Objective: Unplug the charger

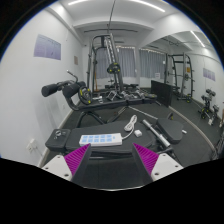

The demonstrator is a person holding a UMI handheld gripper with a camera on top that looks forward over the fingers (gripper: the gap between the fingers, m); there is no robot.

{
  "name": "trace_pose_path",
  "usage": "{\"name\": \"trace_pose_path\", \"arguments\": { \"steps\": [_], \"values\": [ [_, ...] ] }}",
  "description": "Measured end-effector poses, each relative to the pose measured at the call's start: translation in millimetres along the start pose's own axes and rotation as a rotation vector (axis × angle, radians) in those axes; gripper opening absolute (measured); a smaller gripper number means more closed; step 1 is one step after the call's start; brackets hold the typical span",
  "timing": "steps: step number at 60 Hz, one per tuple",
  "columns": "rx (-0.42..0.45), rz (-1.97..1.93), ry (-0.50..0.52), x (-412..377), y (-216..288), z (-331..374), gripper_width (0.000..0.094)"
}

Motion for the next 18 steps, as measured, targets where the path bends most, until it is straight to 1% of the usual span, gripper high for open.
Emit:
{"name": "trace_pose_path", "arguments": {
  "steps": [3,6,11,18],
  "values": [
    [-0.001,0.016,-0.002,-5,-3,9,0.0856],
    [0.015,0.025,0.009,-13,-4,15,0.0856],
    [0.008,0.042,0.034,-25,-6,22,0.0856],
    [0.033,0.073,0.011,-23,-2,26,0.0856]
  ]
}}
Point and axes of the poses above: the point between the fingertips, and its own axes, seen from behind it with the camera up: x to the right, y up, z backward, against the way the camera looks, the point moved 1 cm from there along z, backward, against the way the camera looks, and after that the axes turned 2 degrees about -z, right-handed, at the moved point
